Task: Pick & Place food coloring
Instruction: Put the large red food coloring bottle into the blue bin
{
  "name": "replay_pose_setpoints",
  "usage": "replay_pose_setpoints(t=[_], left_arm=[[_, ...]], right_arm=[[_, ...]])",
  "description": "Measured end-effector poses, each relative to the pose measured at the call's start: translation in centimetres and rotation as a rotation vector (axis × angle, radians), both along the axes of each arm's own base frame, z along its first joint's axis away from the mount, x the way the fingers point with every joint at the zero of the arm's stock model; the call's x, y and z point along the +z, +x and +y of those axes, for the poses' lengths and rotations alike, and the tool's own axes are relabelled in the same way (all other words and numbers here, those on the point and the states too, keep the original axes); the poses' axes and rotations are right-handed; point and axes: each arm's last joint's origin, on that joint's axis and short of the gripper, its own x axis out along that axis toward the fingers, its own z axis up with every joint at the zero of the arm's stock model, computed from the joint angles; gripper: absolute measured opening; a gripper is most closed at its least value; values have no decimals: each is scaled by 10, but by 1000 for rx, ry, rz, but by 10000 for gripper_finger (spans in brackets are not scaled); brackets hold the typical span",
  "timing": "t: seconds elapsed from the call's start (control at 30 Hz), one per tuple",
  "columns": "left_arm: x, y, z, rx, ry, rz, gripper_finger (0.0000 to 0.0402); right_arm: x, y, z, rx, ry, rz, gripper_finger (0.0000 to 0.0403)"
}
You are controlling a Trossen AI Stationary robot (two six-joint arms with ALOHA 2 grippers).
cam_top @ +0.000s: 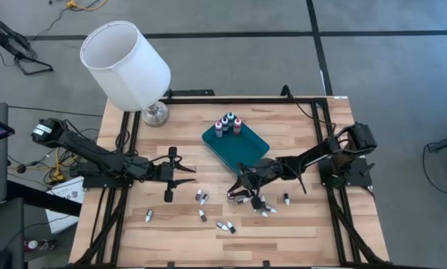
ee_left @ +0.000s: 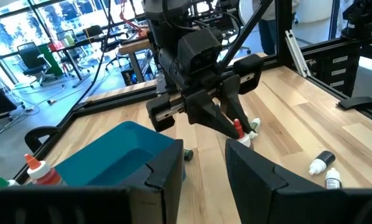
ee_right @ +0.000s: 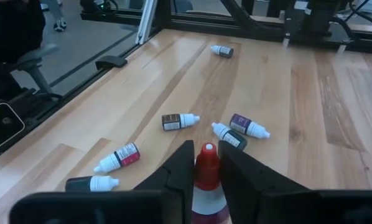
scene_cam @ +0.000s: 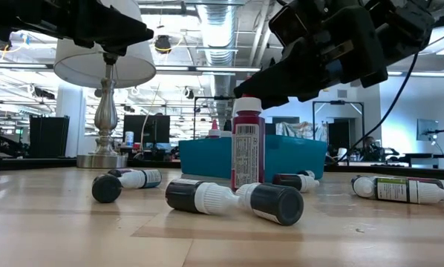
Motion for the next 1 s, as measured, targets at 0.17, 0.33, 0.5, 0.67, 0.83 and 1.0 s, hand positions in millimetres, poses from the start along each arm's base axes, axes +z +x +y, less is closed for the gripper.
replay_pose_setpoints(t=[0.17, 0.33, 0.5, 0.67, 0.83, 1.0], left_arm=[[0, 0, 0, 0, 0, 0, 114], [0, 0, 0, 0, 0, 0, 114], [0, 0, 0, 0, 0, 0, 114], [0, 0, 0, -1, 11, 0, 114], [0, 0, 0, -1, 10, 0, 114], [0, 0, 0, -1, 10, 0, 114]], right_arm=[[0, 0, 0, 1, 0, -1, 47], [0, 0, 0, 1, -2, -2, 45], [1, 0, 0, 7, -15, -15, 46], [12, -2, 0, 11, -26, -57, 45], [36, -7, -3, 13, -39, -149, 44], [63, -14, -11, -72, -54, -233, 45]])
